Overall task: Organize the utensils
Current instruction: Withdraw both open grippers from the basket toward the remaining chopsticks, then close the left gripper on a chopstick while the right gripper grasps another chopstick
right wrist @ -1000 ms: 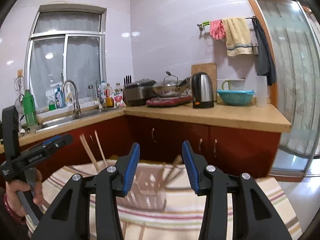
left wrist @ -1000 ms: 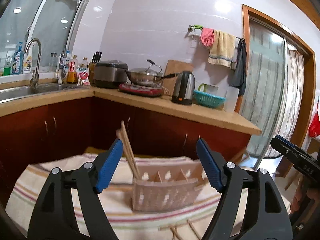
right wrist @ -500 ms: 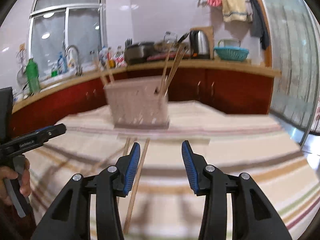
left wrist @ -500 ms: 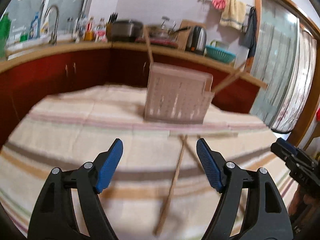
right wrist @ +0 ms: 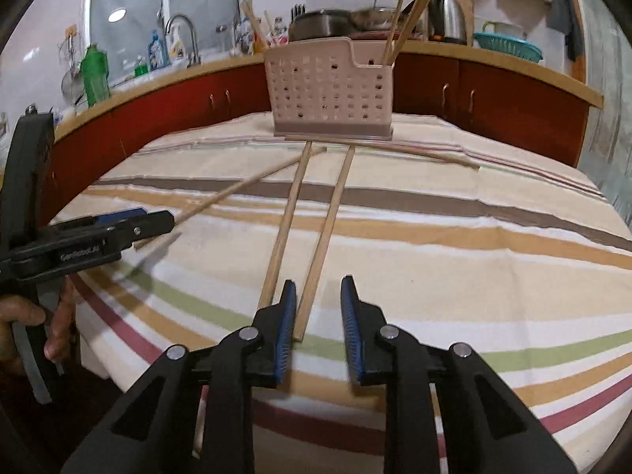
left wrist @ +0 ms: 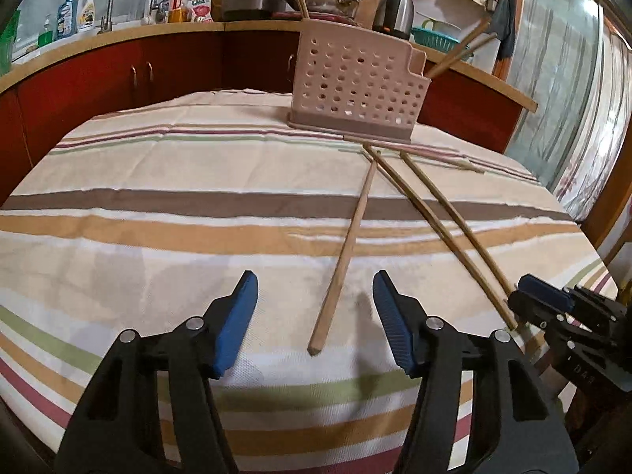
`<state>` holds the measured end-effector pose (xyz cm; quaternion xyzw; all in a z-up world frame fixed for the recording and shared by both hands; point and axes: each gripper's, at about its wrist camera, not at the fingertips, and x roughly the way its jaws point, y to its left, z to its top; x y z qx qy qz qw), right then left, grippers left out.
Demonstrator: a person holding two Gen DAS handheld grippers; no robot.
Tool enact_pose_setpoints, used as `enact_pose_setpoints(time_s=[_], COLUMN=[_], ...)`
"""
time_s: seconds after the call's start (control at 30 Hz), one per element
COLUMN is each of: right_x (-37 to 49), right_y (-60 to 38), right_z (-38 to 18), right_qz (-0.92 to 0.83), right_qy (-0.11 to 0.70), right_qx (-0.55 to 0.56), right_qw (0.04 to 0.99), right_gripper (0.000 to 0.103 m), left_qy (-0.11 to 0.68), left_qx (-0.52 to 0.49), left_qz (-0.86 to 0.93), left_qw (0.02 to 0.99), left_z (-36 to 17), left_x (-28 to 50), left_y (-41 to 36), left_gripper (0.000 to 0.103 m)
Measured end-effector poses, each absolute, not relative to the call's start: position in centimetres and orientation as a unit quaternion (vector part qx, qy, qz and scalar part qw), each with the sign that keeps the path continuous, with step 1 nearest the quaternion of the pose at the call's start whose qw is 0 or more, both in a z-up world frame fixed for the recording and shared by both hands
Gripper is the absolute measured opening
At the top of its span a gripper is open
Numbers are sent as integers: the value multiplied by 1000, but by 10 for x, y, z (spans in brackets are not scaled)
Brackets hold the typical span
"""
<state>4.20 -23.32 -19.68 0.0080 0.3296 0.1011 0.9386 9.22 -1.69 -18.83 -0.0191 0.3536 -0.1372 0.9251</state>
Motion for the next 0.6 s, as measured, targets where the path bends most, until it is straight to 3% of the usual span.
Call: enact_pose_setpoints(time_s=[0.13,0.27,0.4,0.47,0.57,0.6], right_x=[39,40,38,38,37,37], right_y=[-245,-254,-254,-255,-255,-255], right_z=[-197,-197,-198,-197,-197,-197], right_qz=[78,75,78,81,83,83], right_qy=[329,327,325,325,326,326], right_qx=[14,27,22,25,26,27], right_qw=[941,942,942,942,941,941], right_gripper=[13,12,12,8,7,7], left_qy=[349,345,340,338,336,337], left_qx=[-7,2,23,30,35,35], left_qz=[-137,-135,-141,-146,-152,-153], left_qw=[927,929,930,929,929,928], left_z=[-189,-189,-190,-191,-191,-191], left_x=[90,89,87,86,85,86], left_y=[-19,-19,-22,-23,-23,-23], left_gripper=[56,51,30,24,11,11])
